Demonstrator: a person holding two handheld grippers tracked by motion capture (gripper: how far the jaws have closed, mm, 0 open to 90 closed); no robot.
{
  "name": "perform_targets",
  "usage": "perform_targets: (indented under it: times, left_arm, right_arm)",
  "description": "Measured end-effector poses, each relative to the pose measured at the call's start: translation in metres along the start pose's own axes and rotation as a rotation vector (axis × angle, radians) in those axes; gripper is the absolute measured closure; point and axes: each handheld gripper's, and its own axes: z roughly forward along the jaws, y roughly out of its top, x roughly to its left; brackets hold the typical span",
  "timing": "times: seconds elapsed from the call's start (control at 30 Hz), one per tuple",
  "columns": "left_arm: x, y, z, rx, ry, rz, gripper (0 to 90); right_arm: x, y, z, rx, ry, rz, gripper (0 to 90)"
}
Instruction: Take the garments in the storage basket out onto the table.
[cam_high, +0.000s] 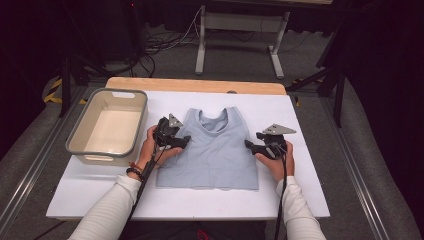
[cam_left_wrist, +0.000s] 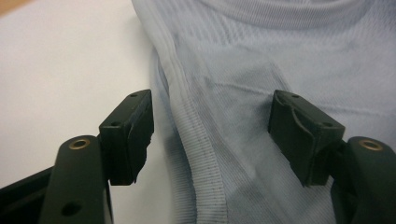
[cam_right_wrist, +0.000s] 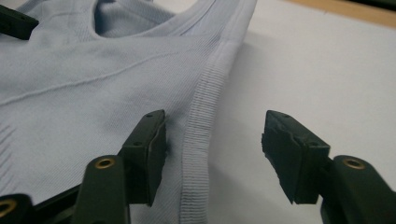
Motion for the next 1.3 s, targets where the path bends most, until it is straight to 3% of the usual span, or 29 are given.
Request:
perform_targets:
  times: [0.13, 0.2, 0.3, 0.37, 0.53, 0.6, 0.73, 0.8, 0.83, 0.93, 1.0, 1.17, 1.3]
  left_arm:
    - [0.005, -0.003, 0.001, -0.007, -0.079, -0.037, 45.0]
    - [0.005, -0.005, 0.000, -0.013, -0.133, -0.033, 60.4]
    - [0.002, -0.004, -0.001, -0.013, -0.128, -0.016, 78.9]
    - [0.002, -0.004, -0.003, -0.010, -0.118, -0.009, 82.3]
    - [0.004, -0.004, -0.014, -0.090, -0.064, -0.066, 83.2]
    - [0.004, -0.004, -0.019, -0.117, -0.036, -0.069, 83.2]
    - [0.003, -0.003, -0.025, -0.177, 0.003, -0.102, 79.0]
    - [0.000, -0.002, -0.025, -0.181, 0.031, -0.084, 73.7]
    - [-0.001, -0.001, -0.024, -0.172, 0.041, -0.076, 67.3]
    - [-0.004, 0.000, -0.026, -0.173, 0.066, -0.058, 54.8]
    - [-0.005, -0.001, -0.027, -0.189, 0.054, -0.037, 52.0]
    - [-0.017, -0.002, -0.032, -0.164, 0.058, 0.047, 49.5]
    - [-0.023, -0.002, -0.038, -0.168, 0.050, 0.102, 47.4]
  right_arm:
    - [0.000, -0.005, 0.009, 0.066, 0.046, 0.022, 46.8]
    - [0.001, -0.008, 0.010, 0.080, 0.093, 0.014, 61.5]
    - [0.006, -0.009, 0.008, 0.088, 0.096, -0.019, 72.7]
    - [0.007, -0.008, 0.004, 0.085, 0.080, -0.032, 77.7]
    - [0.010, -0.004, -0.009, 0.023, 0.044, -0.035, 81.4]
    - [0.012, -0.002, -0.014, -0.013, 0.021, -0.033, 81.5]
    - [0.015, 0.002, -0.019, -0.077, -0.032, -0.024, 77.2]
    - [0.017, 0.003, -0.019, -0.086, -0.070, -0.028, 74.0]
    - [0.016, 0.003, -0.019, -0.095, -0.077, -0.025, 67.8]
    - [0.015, 0.001, -0.021, -0.099, -0.073, -0.023, 65.4]
    - [0.014, 0.001, -0.021, -0.094, -0.068, -0.020, 63.8]
    - [0.015, -0.003, -0.017, -0.063, -0.055, -0.038, 65.1]
    - [0.020, -0.004, -0.018, -0.059, -0.057, -0.073, 65.8]
